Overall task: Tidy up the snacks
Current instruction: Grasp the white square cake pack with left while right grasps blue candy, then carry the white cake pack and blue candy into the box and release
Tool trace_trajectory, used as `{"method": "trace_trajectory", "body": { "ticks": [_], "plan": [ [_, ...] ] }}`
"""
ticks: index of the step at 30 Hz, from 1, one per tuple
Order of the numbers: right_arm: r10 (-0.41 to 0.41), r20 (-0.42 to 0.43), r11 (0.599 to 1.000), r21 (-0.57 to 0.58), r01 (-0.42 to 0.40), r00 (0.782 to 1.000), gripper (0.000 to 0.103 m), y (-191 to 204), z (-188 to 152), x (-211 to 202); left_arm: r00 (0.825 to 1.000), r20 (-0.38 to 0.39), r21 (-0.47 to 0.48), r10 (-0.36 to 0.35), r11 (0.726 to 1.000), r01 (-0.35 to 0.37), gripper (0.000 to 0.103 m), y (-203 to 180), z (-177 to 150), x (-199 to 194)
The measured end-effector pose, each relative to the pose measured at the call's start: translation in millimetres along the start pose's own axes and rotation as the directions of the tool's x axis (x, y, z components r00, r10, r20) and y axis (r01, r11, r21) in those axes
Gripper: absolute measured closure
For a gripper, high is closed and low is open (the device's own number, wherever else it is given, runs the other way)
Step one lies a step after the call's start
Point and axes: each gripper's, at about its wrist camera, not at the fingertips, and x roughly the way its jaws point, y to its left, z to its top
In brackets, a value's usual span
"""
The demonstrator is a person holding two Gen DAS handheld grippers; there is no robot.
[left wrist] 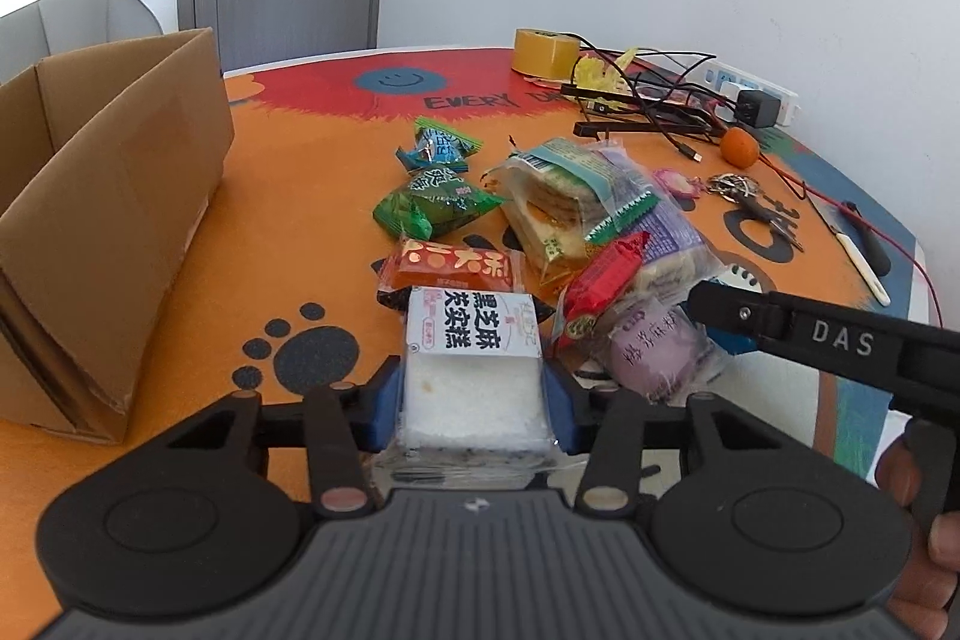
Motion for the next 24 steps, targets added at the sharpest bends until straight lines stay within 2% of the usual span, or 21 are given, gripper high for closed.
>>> {"method": "trace_trajectory", "body": {
  "ticks": [7, 24],
  "plan": [
    [-0.009, 0.021, 1.0, 0.008, 0.009, 1.0, 0.063, 4.1, 2.6, -10.0, 1.0, -0.005, -0.036, -0.017, 0.999, 0.017, 0.057, 9.7, 0.6, -9.2],
    [0.047, 0.082, 0.999, -0.023, -0.045, 0.996, 0.063, 36.6, 20.0, -29.2, 0.995, 0.097, -0.045, -0.025, 0.999, 0.029, 0.057, 23.7, 22.8, -56.4]
  ]
}}
